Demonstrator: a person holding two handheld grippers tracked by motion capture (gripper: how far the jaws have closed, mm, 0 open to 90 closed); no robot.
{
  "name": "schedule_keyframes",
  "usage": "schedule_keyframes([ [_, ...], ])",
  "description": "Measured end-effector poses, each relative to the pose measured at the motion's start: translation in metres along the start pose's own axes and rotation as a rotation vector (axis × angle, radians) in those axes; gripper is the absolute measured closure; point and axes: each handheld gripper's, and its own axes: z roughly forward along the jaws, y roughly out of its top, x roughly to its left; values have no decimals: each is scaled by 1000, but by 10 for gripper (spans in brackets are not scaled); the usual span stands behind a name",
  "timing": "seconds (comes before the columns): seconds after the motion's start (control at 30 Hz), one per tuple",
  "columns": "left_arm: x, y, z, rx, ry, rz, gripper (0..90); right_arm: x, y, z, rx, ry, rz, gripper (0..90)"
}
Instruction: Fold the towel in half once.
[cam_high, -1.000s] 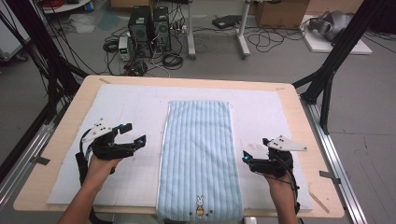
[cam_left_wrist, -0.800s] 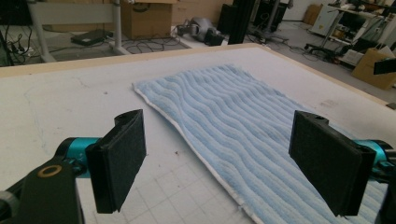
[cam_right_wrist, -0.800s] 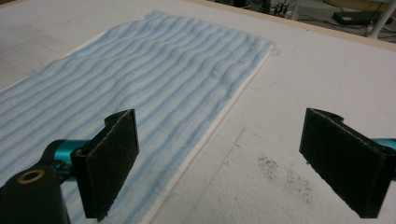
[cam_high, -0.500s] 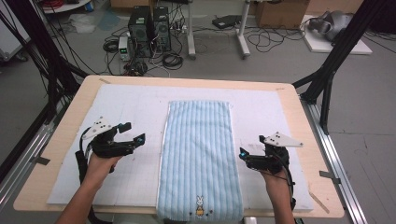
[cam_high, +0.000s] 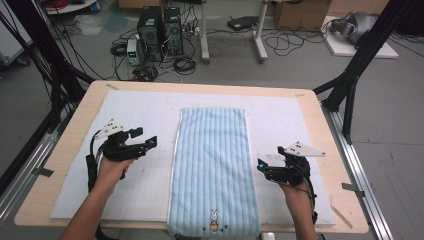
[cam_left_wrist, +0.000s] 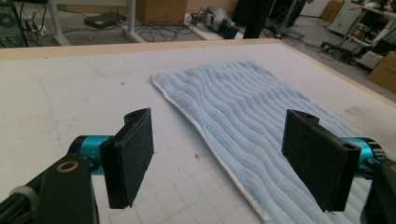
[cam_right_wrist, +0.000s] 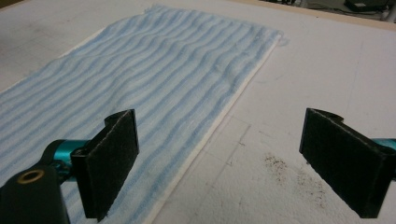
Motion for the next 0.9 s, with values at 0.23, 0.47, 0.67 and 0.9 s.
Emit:
schedule_keyframes([
  [0.23,8,25,27,23,10,0,257,-2,1,0,-2,3,-1,110],
  [0.47,12,37,69,86,6,-2,316,-3,1,0,12,11,3,110],
  [0.67,11,41,103,113,5,-35,337,-5,2,0,16,18,-3,110],
  [0.9,11,30,131,155,50,-20,355,-11,2,-1,14,26,5,110],
])
